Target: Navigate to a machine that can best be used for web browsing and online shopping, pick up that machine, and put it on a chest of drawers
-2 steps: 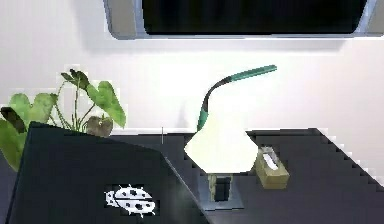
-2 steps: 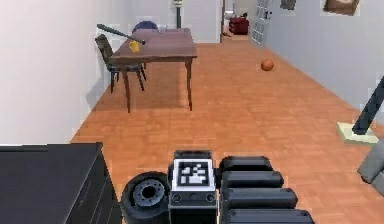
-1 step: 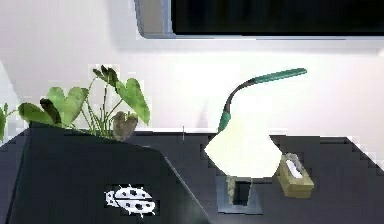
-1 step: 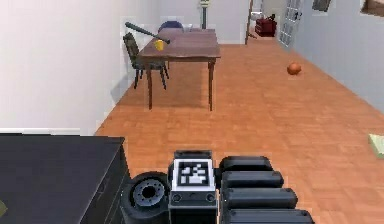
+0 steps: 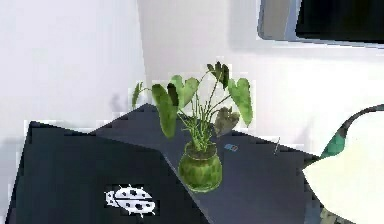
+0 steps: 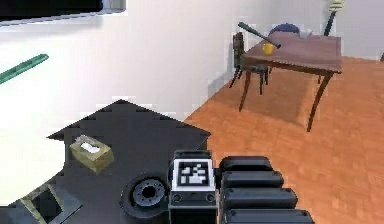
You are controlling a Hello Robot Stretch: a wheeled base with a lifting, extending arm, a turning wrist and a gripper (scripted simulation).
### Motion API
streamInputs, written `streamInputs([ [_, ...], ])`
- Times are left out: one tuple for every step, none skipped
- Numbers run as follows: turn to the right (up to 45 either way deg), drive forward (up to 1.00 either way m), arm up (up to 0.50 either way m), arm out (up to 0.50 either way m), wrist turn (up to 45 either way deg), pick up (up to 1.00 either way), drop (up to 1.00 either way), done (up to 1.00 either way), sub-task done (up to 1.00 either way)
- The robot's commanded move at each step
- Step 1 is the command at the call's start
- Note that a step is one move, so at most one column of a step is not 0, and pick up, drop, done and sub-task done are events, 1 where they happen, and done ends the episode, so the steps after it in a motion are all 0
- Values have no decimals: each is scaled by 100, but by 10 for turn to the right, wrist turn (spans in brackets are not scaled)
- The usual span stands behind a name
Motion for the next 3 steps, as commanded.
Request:
streamInputs([
  [0,15,0,0,0,0,0,0,0],
  [450,0,0,0,0,0,0,0,0],
  [240,0,0,0,0,0,0,0,0],
])
